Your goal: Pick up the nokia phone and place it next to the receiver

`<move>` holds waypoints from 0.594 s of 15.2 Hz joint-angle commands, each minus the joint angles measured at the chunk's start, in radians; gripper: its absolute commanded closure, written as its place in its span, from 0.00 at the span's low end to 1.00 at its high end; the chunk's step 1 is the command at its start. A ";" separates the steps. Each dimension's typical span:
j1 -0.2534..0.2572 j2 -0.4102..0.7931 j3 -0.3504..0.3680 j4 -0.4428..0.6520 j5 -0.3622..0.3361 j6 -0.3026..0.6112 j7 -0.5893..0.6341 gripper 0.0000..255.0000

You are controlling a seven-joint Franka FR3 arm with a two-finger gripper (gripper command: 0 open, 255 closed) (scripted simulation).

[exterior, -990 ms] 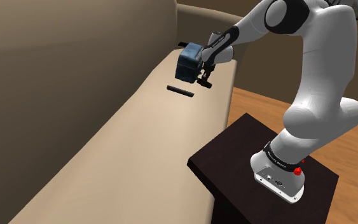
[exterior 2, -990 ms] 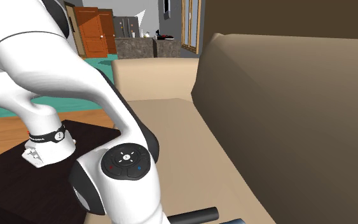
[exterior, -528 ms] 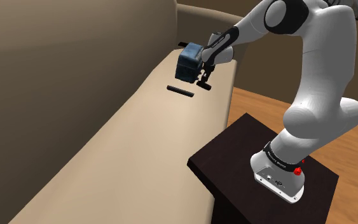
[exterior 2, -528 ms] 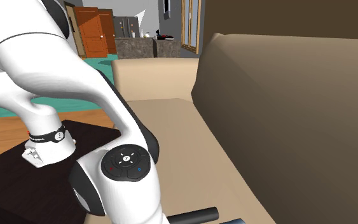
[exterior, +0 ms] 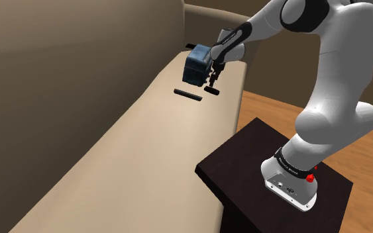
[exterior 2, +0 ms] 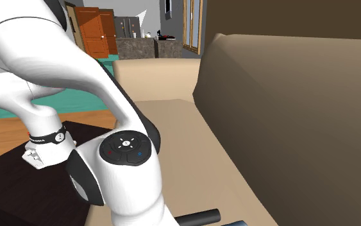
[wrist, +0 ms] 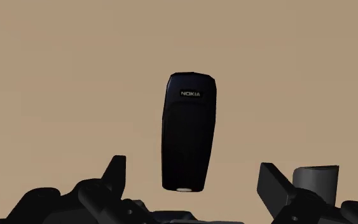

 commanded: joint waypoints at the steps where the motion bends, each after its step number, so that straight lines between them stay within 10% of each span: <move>1: -0.005 -0.047 0.002 -0.012 0.003 -0.036 -0.006 0.00; 9: -0.004 -0.047 0.002 -0.012 0.003 -0.036 -0.006 0.00</move>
